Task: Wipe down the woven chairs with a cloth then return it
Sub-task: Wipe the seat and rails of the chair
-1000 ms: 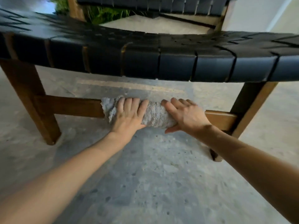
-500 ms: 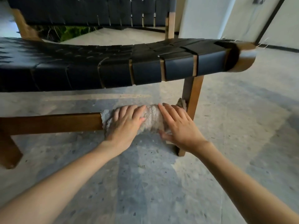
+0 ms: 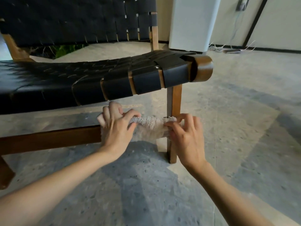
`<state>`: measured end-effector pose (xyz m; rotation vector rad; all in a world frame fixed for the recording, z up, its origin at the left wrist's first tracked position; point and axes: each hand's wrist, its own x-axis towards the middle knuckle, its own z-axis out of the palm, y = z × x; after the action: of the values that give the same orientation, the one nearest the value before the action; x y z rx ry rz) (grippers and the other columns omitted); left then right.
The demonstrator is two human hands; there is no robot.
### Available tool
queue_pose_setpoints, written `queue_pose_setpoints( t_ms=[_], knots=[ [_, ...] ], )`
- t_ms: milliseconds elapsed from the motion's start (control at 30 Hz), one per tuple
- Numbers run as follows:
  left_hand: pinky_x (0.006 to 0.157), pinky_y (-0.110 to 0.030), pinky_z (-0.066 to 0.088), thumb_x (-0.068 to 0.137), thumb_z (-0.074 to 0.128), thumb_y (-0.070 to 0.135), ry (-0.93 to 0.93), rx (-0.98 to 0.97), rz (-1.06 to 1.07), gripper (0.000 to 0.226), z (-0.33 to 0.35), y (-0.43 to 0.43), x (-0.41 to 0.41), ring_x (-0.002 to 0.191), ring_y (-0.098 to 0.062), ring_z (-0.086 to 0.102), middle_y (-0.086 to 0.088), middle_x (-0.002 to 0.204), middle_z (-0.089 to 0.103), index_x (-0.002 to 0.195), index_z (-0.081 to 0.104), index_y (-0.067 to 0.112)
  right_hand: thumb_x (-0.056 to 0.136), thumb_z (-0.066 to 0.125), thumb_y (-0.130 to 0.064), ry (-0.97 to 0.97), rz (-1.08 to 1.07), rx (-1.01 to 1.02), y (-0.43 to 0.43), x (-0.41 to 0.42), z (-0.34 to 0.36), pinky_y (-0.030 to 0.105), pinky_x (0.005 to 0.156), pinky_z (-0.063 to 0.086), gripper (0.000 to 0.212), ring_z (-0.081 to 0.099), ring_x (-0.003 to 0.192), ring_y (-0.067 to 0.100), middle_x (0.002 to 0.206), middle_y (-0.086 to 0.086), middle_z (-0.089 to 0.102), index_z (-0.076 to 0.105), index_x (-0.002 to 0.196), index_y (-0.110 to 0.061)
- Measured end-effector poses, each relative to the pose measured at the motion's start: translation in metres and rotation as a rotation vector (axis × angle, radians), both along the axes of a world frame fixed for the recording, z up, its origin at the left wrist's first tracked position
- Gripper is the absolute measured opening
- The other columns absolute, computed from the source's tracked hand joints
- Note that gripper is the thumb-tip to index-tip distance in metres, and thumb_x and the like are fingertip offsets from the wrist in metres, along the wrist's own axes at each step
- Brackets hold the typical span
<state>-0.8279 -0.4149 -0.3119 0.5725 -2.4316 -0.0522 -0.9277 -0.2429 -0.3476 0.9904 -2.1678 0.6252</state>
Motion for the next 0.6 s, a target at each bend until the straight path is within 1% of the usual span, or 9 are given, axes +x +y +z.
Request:
queue_pose_setpoints(
  t_ms=[100, 167, 233, 300, 333, 400, 467, 533, 600],
  knots=[
    [0.078, -0.03, 0.016, 0.076, 0.073, 0.025, -0.005, 0.035, -0.071, 0.025, 0.007, 0.02, -0.019, 0.097, -0.021, 0.036, 0.004, 0.094, 0.04, 0.098, 0.065, 0.033, 0.079, 0.064, -0.015, -0.026, -0.145, -0.125, 0.024, -0.002, 0.006, 0.032, 0.063, 0.024, 0.011, 0.04, 0.074, 0.024, 0.079, 0.007, 0.049, 0.067, 0.089, -0.016],
    [0.079, -0.034, 0.022, 0.081, 0.069, 0.032, -0.026, 0.13, -0.095, 0.018, 0.011, 0.031, -0.031, 0.1, -0.019, 0.041, 0.009, 0.095, 0.054, 0.099, 0.065, 0.035, 0.082, 0.062, -0.011, -0.098, -0.147, -0.13, 0.031, -0.009, 0.006, 0.032, 0.062, 0.029, 0.013, 0.05, 0.068, 0.024, 0.078, 0.002, 0.056, 0.065, 0.092, -0.018],
    [0.074, -0.032, 0.017, 0.086, 0.064, 0.037, -0.04, 0.155, -0.1, 0.014, 0.013, 0.041, -0.042, 0.096, -0.016, 0.048, 0.012, 0.092, 0.06, 0.1, 0.063, 0.035, 0.085, 0.063, -0.006, -0.226, -0.159, -0.172, 0.032, -0.016, 0.004, 0.03, 0.055, 0.038, 0.017, 0.056, 0.067, 0.021, 0.086, -0.001, 0.063, 0.064, 0.097, -0.019],
    [0.072, -0.03, 0.016, 0.088, 0.062, 0.037, -0.022, 0.219, -0.091, 0.012, 0.011, 0.05, -0.049, 0.089, -0.012, 0.051, 0.013, 0.077, 0.053, 0.1, 0.061, 0.034, 0.092, 0.056, -0.008, -0.406, -0.123, -0.265, 0.028, -0.02, 0.004, 0.033, 0.057, 0.048, 0.018, 0.058, 0.075, 0.015, 0.098, -0.003, 0.063, 0.06, 0.104, -0.02],
    [0.076, -0.031, 0.023, 0.088, 0.062, 0.033, -0.004, 0.286, -0.097, 0.012, 0.009, 0.054, -0.053, 0.087, -0.012, 0.052, 0.014, 0.075, 0.05, 0.1, 0.059, 0.034, 0.095, 0.052, -0.01, -0.509, -0.065, -0.327, 0.026, -0.022, 0.005, 0.032, 0.064, 0.051, 0.018, 0.058, 0.08, 0.011, 0.102, -0.005, 0.061, 0.058, 0.108, -0.022],
    [0.084, -0.033, 0.038, 0.09, 0.061, 0.024, 0.011, 0.441, -0.115, 0.014, 0.003, 0.06, -0.061, 0.093, -0.015, 0.056, 0.014, 0.083, 0.052, 0.102, 0.057, 0.03, 0.098, 0.049, -0.013, -0.761, 0.071, -0.432, 0.017, -0.025, 0.004, 0.026, 0.075, 0.055, 0.022, 0.06, 0.087, 0.004, 0.1, -0.016, 0.057, 0.053, 0.115, -0.027],
    [0.085, -0.028, 0.043, 0.092, 0.057, 0.016, 0.009, 0.58, -0.124, 0.018, 0.0, 0.067, -0.067, 0.102, -0.017, 0.057, 0.011, 0.096, 0.055, 0.108, 0.054, 0.025, 0.098, 0.046, -0.013, -0.999, 0.176, -0.458, 0.009, -0.025, 0.003, 0.035, 0.08, 0.057, 0.034, 0.064, 0.09, 0.015, 0.094, -0.02, 0.057, 0.046, 0.126, -0.032],
    [0.086, -0.015, 0.032, 0.093, 0.054, 0.013, 0.012, 0.671, -0.125, 0.029, -0.001, 0.073, -0.07, 0.114, -0.017, 0.053, 0.006, 0.114, 0.058, 0.12, 0.049, 0.024, 0.098, 0.041, -0.012, -1.178, 0.251, -0.483, 0.003, -0.027, 0.001, 0.043, 0.087, 0.054, 0.048, 0.064, 0.096, 0.024, 0.097, -0.018, 0.06, 0.034, 0.138, -0.038],
    [0.086, -0.007, 0.019, 0.095, 0.051, 0.012, -0.005, 0.742, -0.138, 0.042, -0.002, 0.077, -0.07, 0.125, -0.015, 0.044, 0.002, 0.133, 0.051, 0.134, 0.037, 0.021, 0.099, 0.038, -0.012, -1.305, 0.292, -0.494, 0.002, -0.032, 0.001, 0.029, 0.085, 0.05, 0.059, 0.062, 0.099, 0.023, 0.103, -0.011, 0.06, 0.017, 0.149, -0.034]
  ],
)
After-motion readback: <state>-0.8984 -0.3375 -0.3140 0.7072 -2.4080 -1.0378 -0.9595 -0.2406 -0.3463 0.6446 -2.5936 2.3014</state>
